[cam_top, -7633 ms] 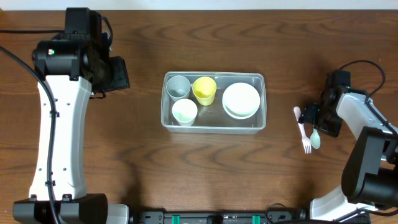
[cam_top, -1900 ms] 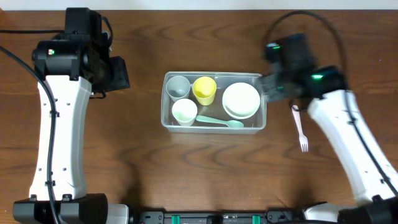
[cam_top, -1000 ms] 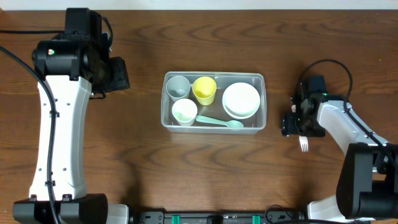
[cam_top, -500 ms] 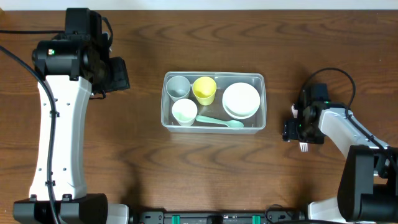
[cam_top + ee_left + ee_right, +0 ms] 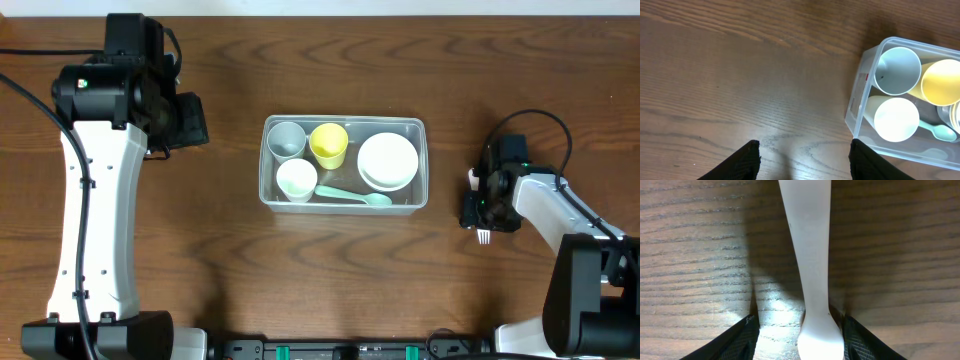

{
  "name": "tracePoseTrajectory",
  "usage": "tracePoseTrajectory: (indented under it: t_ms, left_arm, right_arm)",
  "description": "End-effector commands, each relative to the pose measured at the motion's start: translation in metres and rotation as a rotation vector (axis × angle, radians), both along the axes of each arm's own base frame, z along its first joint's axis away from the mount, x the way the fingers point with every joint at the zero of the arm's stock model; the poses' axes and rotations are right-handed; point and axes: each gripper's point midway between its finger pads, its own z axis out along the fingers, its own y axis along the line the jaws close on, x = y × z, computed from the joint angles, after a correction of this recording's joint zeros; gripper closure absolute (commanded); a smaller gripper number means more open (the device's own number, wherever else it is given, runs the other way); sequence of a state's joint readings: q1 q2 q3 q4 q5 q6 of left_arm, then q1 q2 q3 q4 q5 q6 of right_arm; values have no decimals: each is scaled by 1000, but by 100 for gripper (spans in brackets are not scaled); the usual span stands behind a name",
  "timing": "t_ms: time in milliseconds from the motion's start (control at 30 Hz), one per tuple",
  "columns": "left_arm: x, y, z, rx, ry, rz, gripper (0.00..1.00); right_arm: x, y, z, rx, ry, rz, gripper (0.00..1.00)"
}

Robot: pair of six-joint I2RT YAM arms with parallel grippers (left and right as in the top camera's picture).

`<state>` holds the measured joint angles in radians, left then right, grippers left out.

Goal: Pack container
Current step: 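Lower the right gripper and grasp the white fork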

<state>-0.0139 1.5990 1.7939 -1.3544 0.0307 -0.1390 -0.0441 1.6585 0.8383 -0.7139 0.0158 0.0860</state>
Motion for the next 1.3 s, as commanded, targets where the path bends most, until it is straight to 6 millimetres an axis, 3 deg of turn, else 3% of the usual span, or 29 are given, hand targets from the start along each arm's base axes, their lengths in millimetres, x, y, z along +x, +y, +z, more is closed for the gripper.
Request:
tracePoseTrajectory:
  t_ms: [0,567,1033,1267]
  left_arm:
    - [-2,0,-4,-6,17,9,42]
    - [-7,0,-5,-6,39,9,42]
    - [-7,0,-5,-6,40,9,41]
    - [-8,0,-5,-6,43,10,42]
  right_arm:
    - [-26,-3,-16,3,92,-48,45]
    - [-31,-3,-15,3,112,-67,50]
    - [-29,-3,-15,3,106,-67,67]
    - [-28,-3,-15,3,102,-67,68]
